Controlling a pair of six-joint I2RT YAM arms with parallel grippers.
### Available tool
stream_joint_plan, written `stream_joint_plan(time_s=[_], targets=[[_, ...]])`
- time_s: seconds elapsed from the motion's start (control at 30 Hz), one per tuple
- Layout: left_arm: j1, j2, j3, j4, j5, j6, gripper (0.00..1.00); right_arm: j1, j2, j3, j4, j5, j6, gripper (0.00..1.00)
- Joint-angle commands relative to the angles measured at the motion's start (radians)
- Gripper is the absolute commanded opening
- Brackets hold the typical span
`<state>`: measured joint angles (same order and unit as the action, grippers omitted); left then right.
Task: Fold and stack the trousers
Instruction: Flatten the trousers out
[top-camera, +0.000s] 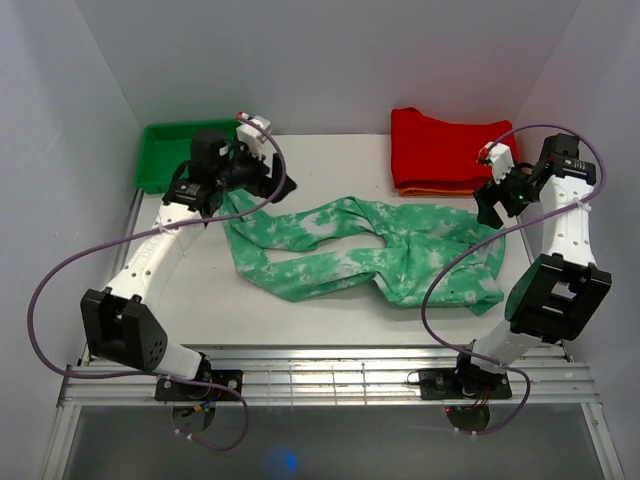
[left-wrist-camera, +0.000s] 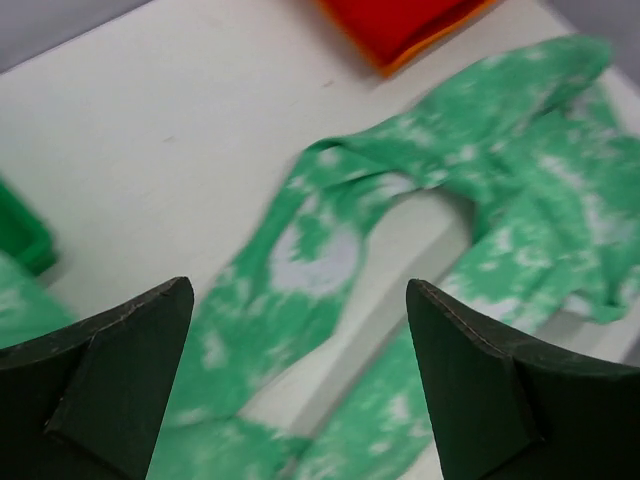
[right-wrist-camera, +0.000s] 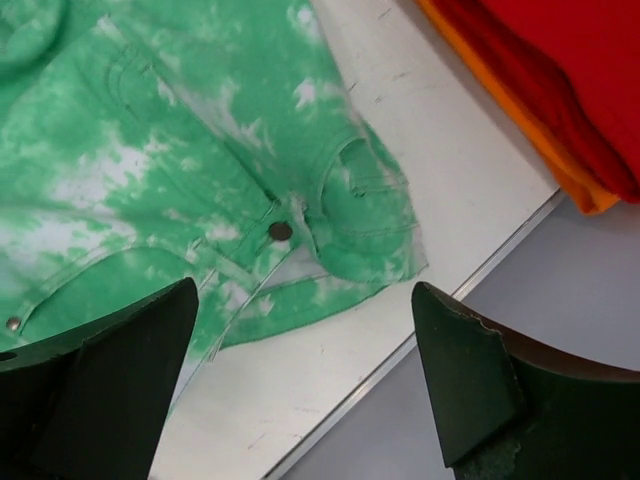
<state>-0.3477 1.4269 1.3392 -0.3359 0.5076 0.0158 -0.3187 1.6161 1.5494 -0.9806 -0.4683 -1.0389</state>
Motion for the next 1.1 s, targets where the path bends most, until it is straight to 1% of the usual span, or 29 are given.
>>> stream_joint_plan(time_s=[0.0, 0.03, 0.07, 0.1, 0.13, 0.17, 0.2, 0.23, 0.3, 0.37, 0.4, 0.47, 0.5, 0.57, 0.6, 0.67, 0.77, 0.83, 0.87, 0.9, 0.93, 0.97, 1.0, 1.03, 1.07], targets=[[0.122, 0.067, 0.063, -0.207, -0.015, 0.244, 0.98, 0.001, -0.050, -0.046, -0.225, 0.083, -0.110, 0.92], [0.142, 0.099, 0.080, -0.262, 0.009, 0.333, 0.96, 0.001, -0.062, -0.083, -0.240, 0.097, -0.143, 0.90], [0.162, 0.150, 0.087, -0.353, 0.038, 0.411, 0.93, 0.001, -0.077, -0.124, -0.244, 0.111, -0.186, 0.90], [0.185, 0.168, 0.078, -0.371, 0.036, 0.471, 0.92, 0.000, -0.109, -0.218, -0.237, 0.121, -0.193, 0.90], [0.191, 0.184, 0.057, -0.385, 0.014, 0.559, 0.92, 0.006, -0.122, -0.262, -0.213, 0.132, -0.196, 0.90], [0.202, 0.202, 0.035, -0.371, -0.004, 0.584, 0.91, 0.010, -0.131, -0.303, -0.192, 0.140, -0.193, 0.90], [0.210, 0.220, -0.003, -0.359, -0.079, 0.652, 0.90, 0.021, -0.145, -0.377, -0.144, 0.157, -0.156, 0.90], [0.210, 0.228, -0.026, -0.338, -0.080, 0.667, 0.90, 0.027, -0.145, -0.408, -0.123, 0.157, -0.156, 0.90], [0.214, 0.247, -0.066, -0.315, -0.138, 0.703, 0.89, 0.049, -0.136, -0.483, -0.077, 0.180, -0.116, 0.89], [0.222, 0.268, -0.113, -0.302, -0.156, 0.731, 0.86, 0.055, -0.122, -0.520, 0.002, 0.198, -0.090, 0.88], [0.223, 0.273, -0.127, -0.305, -0.165, 0.739, 0.80, 0.056, -0.113, -0.535, 0.023, 0.221, -0.081, 0.88], [0.231, 0.279, -0.176, -0.322, -0.185, 0.765, 0.75, 0.059, -0.090, -0.569, 0.072, 0.252, -0.078, 0.85], [0.234, 0.277, -0.193, -0.334, -0.199, 0.776, 0.70, 0.059, -0.062, -0.575, 0.085, 0.290, -0.084, 0.84], [0.243, 0.270, -0.259, -0.345, -0.222, 0.788, 0.64, 0.058, -0.029, -0.592, 0.115, 0.332, -0.093, 0.82], [0.248, 0.256, -0.277, -0.373, -0.227, 0.794, 0.59, 0.056, -0.022, -0.594, 0.118, 0.367, -0.102, 0.79], [0.263, 0.225, -0.342, -0.394, -0.244, 0.803, 0.55, 0.053, -0.025, -0.594, 0.128, 0.398, -0.139, 0.76], [0.291, 0.130, -0.402, -0.446, -0.256, 0.814, 0.50, 0.043, -0.050, -0.568, 0.135, 0.439, -0.188, 0.72], [0.300, 0.048, -0.451, -0.498, -0.259, 0.820, 0.46, 0.038, -0.062, -0.548, 0.132, 0.462, -0.210, 0.64], [0.303, 0.017, -0.466, -0.517, -0.262, 0.822, 0.44, 0.038, -0.076, -0.528, 0.134, 0.464, -0.231, 0.58], [0.305, -0.012, -0.482, -0.553, -0.256, 0.829, 0.43, 0.036, -0.081, -0.519, 0.138, 0.468, -0.242, 0.49], [0.308, -0.075, -0.483, -0.571, -0.251, 0.831, 0.42, 0.036, -0.087, -0.509, 0.145, 0.497, -0.250, 0.45], [0.309, -0.104, -0.479, -0.587, -0.236, 0.831, 0.41, 0.033, -0.097, -0.500, 0.149, 0.500, -0.253, 0.42], [0.311, -0.130, -0.453, -0.627, -0.224, 0.832, 0.41, 0.035, -0.101, -0.476, 0.149, 0.502, -0.253, 0.34], [0.311, -0.153, -0.433, -0.646, -0.212, 0.839, 0.41, 0.035, -0.104, -0.462, 0.148, 0.505, -0.250, 0.31], [0.315, -0.190, -0.410, -0.660, -0.204, 0.834, 0.47, 0.033, -0.108, -0.450, 0.146, 0.505, -0.247, 0.29]])
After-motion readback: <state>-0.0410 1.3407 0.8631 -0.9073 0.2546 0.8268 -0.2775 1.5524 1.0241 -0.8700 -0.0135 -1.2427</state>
